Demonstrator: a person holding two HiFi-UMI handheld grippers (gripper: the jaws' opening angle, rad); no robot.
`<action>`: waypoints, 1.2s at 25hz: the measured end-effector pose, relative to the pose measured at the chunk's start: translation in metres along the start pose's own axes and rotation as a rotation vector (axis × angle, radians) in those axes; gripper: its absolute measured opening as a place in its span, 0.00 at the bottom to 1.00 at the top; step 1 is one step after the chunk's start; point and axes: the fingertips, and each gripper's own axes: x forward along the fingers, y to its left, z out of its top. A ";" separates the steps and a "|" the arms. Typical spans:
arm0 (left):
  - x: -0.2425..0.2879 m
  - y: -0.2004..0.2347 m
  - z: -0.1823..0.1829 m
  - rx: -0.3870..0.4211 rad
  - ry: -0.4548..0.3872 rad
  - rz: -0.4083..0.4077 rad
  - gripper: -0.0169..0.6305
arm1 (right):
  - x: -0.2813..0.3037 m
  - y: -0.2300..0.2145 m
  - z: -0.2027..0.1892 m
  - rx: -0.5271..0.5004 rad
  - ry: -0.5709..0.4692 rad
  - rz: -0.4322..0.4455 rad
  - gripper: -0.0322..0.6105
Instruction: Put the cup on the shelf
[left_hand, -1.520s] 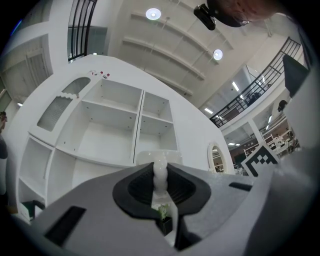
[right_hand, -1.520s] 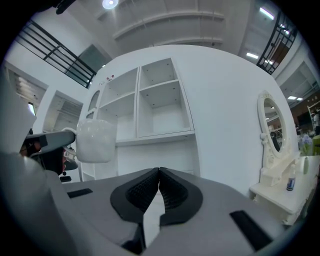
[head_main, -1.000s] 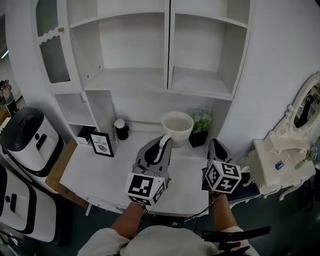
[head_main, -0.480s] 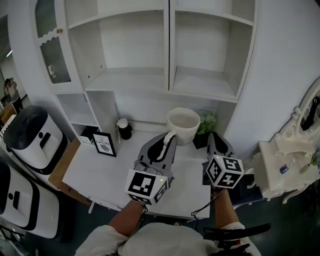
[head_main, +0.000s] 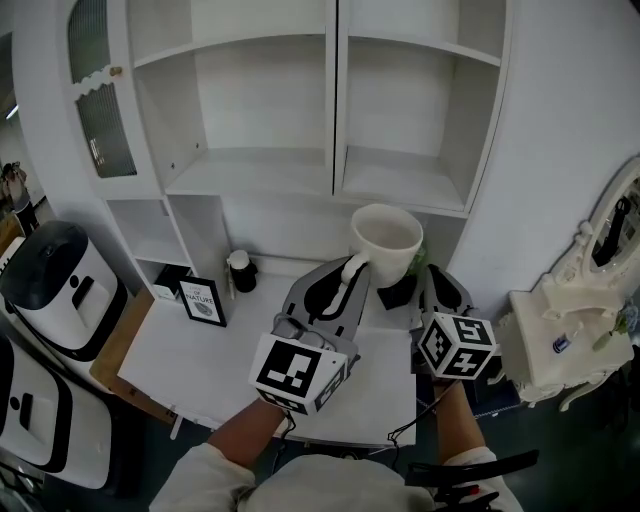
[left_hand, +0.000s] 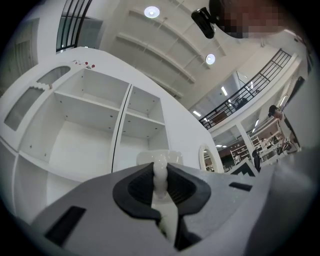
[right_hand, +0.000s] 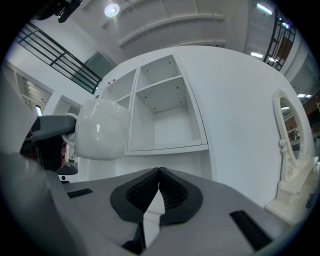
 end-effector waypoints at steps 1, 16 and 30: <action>0.003 -0.002 0.005 -0.002 -0.005 -0.012 0.10 | 0.000 0.001 0.005 -0.010 -0.004 0.002 0.09; 0.041 -0.015 0.069 -0.006 -0.080 -0.032 0.10 | 0.008 -0.009 0.094 -0.093 -0.094 0.006 0.09; 0.070 -0.011 0.110 0.057 -0.121 0.020 0.10 | 0.016 -0.021 0.130 -0.052 -0.130 0.007 0.09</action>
